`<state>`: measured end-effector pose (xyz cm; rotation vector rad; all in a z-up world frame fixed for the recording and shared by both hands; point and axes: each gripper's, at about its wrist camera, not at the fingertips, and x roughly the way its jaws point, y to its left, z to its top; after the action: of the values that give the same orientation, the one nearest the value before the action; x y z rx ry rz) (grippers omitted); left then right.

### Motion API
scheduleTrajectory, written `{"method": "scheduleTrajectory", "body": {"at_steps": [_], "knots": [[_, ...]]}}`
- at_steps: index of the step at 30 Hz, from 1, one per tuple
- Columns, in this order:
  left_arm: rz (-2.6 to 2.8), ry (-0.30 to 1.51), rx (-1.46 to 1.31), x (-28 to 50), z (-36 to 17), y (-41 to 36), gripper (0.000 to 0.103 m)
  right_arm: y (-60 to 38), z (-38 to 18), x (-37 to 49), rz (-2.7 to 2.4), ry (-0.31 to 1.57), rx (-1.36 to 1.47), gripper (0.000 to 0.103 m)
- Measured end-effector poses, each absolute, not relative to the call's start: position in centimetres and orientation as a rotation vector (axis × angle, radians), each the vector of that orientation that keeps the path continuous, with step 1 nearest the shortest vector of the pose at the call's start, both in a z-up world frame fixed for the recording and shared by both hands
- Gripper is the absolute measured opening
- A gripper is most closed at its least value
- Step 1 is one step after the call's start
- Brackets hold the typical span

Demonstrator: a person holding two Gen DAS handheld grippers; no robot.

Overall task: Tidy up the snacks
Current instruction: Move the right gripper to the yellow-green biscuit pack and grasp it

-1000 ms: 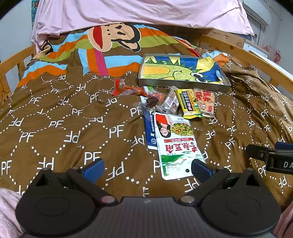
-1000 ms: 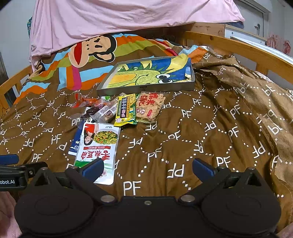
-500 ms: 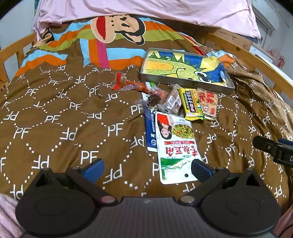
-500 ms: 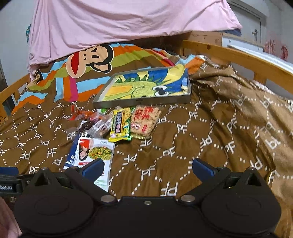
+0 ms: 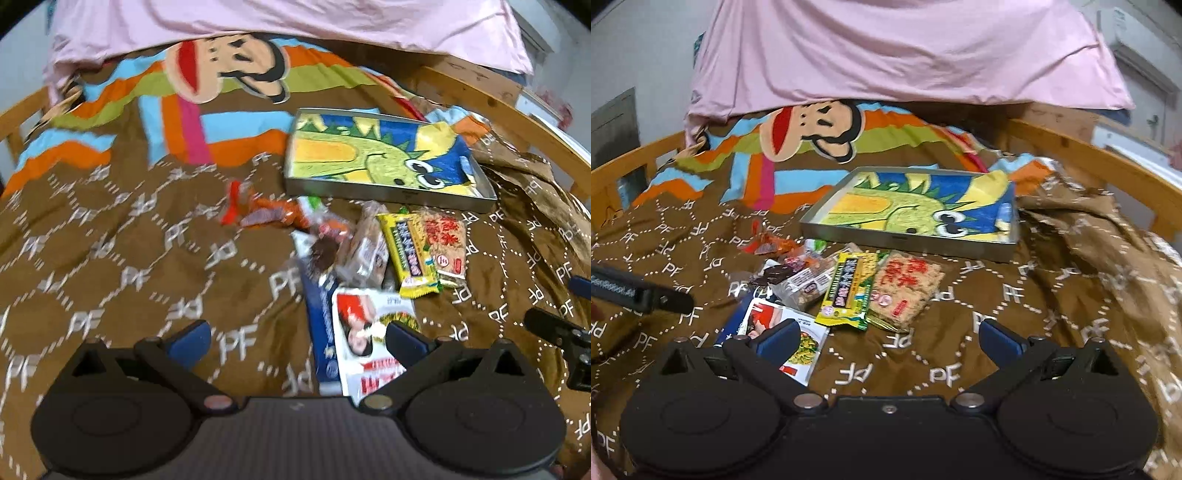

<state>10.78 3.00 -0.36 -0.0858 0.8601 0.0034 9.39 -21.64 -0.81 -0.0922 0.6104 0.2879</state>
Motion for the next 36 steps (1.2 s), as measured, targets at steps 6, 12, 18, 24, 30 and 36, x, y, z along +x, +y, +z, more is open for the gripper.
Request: {"method": "scheduleTrajectory", "body": {"at_steps": [6,12,18,24,30,36], "knots": [[-0.113,0.867,-0.051,12.8,-2.1,1.8,0.103,-21.0,-2.5,13.5,0.331,0.607,-0.139,0.102],[-0.143,0.923,-0.055,13.1,-3.3,1.0,0.103,-19.6,-4.7,17.1,0.358,0.644,-0.169,0.102],[-0.179,1.020,-0.086,13.0,-4.9,1.3,0.103,-18.0,-5.8,19.9,0.424,0.698,-0.131,0.102],[-0.239,1.091,-0.124,12.9,-6.2,1.1,0.102,-16.2,-6.5,22.1,0.468,0.747,-0.111,0.094],[-0.259,1.106,-0.117,12.8,-6.6,1.0,0.102,-15.2,-7.5,23.1,0.458,0.795,-0.112,0.088],[-0.272,1.093,-0.104,12.7,-6.5,0.7,0.102,-14.4,-7.8,23.3,0.438,0.787,-0.148,0.084]]}}
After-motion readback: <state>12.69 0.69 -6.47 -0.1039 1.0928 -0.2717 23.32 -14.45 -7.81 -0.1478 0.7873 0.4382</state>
